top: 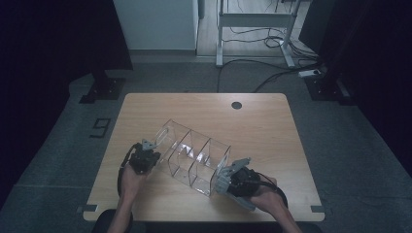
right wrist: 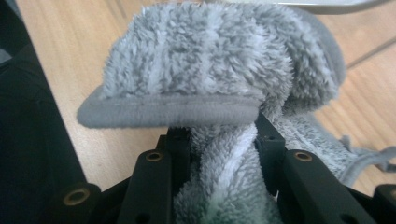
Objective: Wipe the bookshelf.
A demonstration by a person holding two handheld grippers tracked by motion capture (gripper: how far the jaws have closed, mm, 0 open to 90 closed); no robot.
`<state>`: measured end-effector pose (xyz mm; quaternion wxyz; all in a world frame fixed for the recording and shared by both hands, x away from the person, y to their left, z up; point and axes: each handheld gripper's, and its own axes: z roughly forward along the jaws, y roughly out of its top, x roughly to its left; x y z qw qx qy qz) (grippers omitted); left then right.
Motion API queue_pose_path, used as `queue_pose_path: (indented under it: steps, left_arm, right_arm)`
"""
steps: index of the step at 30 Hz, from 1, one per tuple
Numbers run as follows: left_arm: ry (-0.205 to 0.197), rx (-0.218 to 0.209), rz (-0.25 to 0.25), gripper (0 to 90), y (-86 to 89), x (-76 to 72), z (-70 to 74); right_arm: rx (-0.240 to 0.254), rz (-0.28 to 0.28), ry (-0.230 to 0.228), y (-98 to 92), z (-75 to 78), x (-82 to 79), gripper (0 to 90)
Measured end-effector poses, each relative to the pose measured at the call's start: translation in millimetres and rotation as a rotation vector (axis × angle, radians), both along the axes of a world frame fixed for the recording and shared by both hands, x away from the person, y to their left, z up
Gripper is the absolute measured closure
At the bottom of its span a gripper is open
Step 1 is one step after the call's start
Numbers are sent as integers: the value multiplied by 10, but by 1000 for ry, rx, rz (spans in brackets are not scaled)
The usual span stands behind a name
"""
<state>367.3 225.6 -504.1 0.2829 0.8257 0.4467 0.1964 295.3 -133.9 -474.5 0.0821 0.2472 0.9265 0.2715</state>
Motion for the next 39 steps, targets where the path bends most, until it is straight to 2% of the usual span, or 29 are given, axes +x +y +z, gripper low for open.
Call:
queue_pose_path:
  steps: [12, 17, 22, 26, 33, 39]
  left_arm:
    - [1, -7, -10, 854, 13, 6, -11]
    - [1, -8, -11, 855, 16, 9, -13]
    - [1, -12, -11, 855, 18, 8, -17]
    - [0, -11, -12, 855, 18, 9, -19]
    - [1, -12, -12, 855, 19, 9, -19]
    - [0, -14, -11, 855, 18, 9, -21]
  right_arm:
    - [70, -86, -59, -315, 284, 77, 659]
    - [98, -126, -98, -445, 414, 113, 660]
    - [105, -168, -138, -573, 522, 142, 659]
    - [113, -222, -164, -706, 587, 162, 659]
    - [97, -311, -201, -928, 576, 238, 656]
    - [76, -382, -182, -1085, 405, 371, 655]
